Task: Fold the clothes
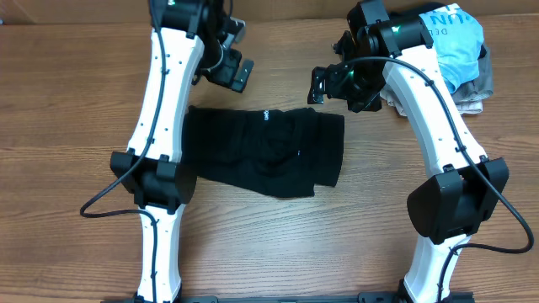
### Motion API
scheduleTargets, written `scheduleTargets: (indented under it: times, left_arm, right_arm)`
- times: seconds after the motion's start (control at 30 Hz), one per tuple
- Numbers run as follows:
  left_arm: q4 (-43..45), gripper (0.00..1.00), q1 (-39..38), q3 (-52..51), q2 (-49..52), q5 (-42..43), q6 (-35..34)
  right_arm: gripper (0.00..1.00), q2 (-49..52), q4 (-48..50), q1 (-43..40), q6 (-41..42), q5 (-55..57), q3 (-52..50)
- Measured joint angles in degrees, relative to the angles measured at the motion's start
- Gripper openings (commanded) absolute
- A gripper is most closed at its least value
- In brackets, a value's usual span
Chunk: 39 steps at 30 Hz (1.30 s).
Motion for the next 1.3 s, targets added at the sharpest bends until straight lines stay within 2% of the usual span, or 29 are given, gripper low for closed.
scheduleTargets:
  times: [0.27,0.6,0.9,1.1,1.3]
  left_arm:
    - [-0.11,1.0,4.85,1.14,-5.01,0.0,-0.9]
    - [-0.17,1.0,13.22,1.7,-12.52,1.62,-0.9]
    - [-0.17,1.0,13.79,-0.2,-12.81,4.48,0.2]
    - [0.22,1.0,13.44,-6.08,-12.81,5.9,1.2]
    - [1.77,1.0,13.44,-11.04,-12.81,6.78,2.08]
  right_arm:
    - [1.0,-1.03,-1.6,0.0,0.17,0.11,-0.02]
    - [1.0,-10.99,-10.75,-0.31,0.35,7.54,0.0]
    - [1.0,-11.41,-6.29,-3.3,0.39,8.98,-1.53]
    - [1.0,-11.41,-1.03,-3.41,0.39,7.96,-7.98]
    - [1.0,-11.41,-0.22,-3.78,0.39,7.45,-12.5]
